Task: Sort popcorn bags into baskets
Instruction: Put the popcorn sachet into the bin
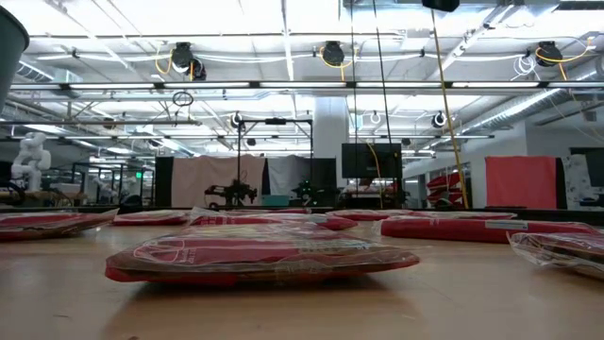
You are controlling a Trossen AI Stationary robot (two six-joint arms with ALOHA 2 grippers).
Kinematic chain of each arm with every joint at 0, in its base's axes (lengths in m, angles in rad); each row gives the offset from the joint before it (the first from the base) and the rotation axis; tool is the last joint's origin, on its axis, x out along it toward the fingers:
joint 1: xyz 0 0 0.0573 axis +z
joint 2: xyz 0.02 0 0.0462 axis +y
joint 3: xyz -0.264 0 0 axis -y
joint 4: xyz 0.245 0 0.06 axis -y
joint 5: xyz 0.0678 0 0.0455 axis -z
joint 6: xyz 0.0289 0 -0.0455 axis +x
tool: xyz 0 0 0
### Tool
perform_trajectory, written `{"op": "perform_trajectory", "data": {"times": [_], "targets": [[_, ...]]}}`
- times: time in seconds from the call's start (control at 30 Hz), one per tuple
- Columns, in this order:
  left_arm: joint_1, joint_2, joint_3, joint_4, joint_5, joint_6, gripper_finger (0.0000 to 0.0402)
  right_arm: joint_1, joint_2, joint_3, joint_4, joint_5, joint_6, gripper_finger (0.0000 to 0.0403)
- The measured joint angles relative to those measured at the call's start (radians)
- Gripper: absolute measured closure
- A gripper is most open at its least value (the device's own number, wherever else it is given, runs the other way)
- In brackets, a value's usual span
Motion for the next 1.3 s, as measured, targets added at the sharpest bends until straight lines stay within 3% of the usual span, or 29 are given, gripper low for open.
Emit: {"op": "perform_trajectory", "data": {"times": [0.3, 0.67, 0.9, 1.3], "targets": [[0.0, 0.239, 0.278, -0.203, -0.014, -0.087, 0.0376, 0.0, 0.025, -0.01, -0.101, 0.058, 0.11, 0.0403], [-0.008, 0.395, 0.293, -0.243, -0.012, -0.187, 0.0376, 0.001, -0.002, -0.225, -0.089, 0.051, 0.128, 0.0402], [-0.036, 0.47, 0.293, -0.216, -0.011, -0.333, 0.0376, -0.008, -0.003, -0.407, -0.023, 0.021, -0.029, 0.0358], [-0.108, 0.527, 0.291, -0.14, -0.013, -0.529, 0.0376, -0.009, -0.003, -0.826, 0.553, 0.024, -0.533, 0.0228]]}}
